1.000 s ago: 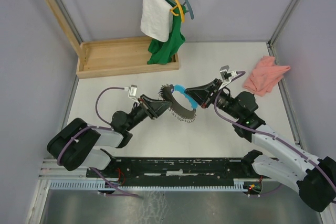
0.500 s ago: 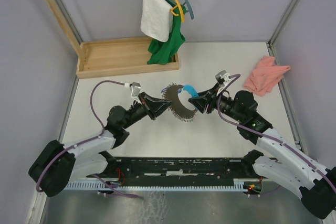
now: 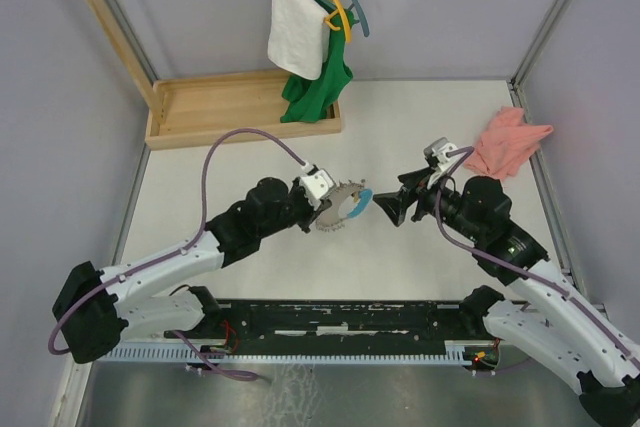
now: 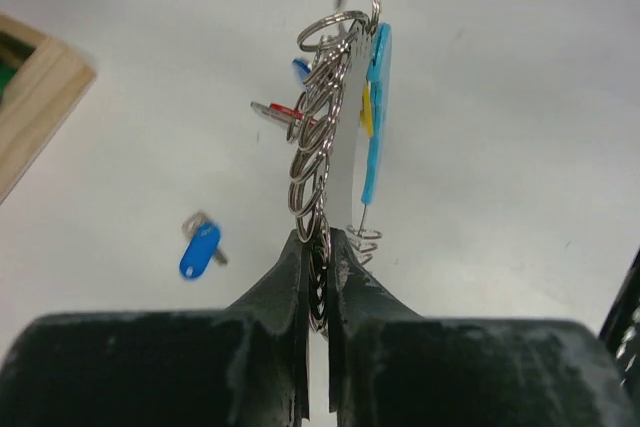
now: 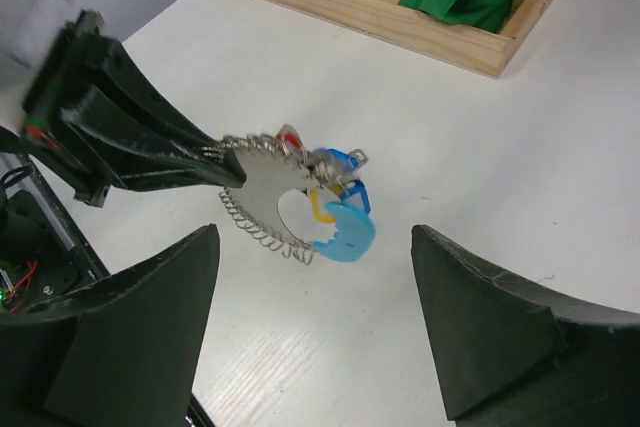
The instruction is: Put the keys on the keyring
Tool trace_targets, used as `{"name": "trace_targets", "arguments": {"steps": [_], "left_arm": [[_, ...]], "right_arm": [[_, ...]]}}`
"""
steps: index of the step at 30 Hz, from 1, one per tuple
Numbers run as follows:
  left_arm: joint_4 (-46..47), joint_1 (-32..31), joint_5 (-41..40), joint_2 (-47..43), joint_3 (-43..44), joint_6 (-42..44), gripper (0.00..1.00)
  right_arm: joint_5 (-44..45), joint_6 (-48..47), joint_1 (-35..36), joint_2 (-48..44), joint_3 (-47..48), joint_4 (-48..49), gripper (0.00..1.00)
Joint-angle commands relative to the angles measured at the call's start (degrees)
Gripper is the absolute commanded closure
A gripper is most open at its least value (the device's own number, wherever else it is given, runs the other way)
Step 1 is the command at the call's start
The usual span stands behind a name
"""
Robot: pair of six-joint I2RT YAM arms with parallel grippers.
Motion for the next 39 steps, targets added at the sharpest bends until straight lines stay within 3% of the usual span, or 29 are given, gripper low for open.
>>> {"name": "trace_targets", "arguments": {"steps": [1,5,10,18,20,31,39], "left_arm": [[-8.47,-3.76,-12.26,0.81,3.35,18.13,0.97],[-9.41,-8.24,-16.0,1.04,2.79,28.25,0.97],[-7.53,-17.25,-23.29,2.24,-1.02,39.97,0.97],[6.98,-19.42,-27.46,1.08,-10.19,46.52,0.97],[7.75,-19.47,-26.32,1.42,-10.08,46.25,0.97],[10.25,-19.66,-23.41,0.8,-12.25,47.8,0.97],[9.08,-19.66,-22.31,1.44,-11.55,47.82,0.97]], "right_arm": [[4.54,-0.11,0.25,-4.08,0.67,-2.03,0.12],[3.67,1.67,0.26,-5.13,-1.43,-2.45,0.0],[3.18,2.44,0.29,-2.56,-2.63,-3.73,0.0],[-3.87,3.2,0.28,1.36,-3.94,-3.13,0.02],[-8.45,3.5,0.25,3.2,-3.71,-3.1,0.04],[-10.88,14.47,0.37,19.74,6.31,-12.09,0.2],[-10.99,17.94,2.78,24.1,9.87,-12.38,0.32]]}}
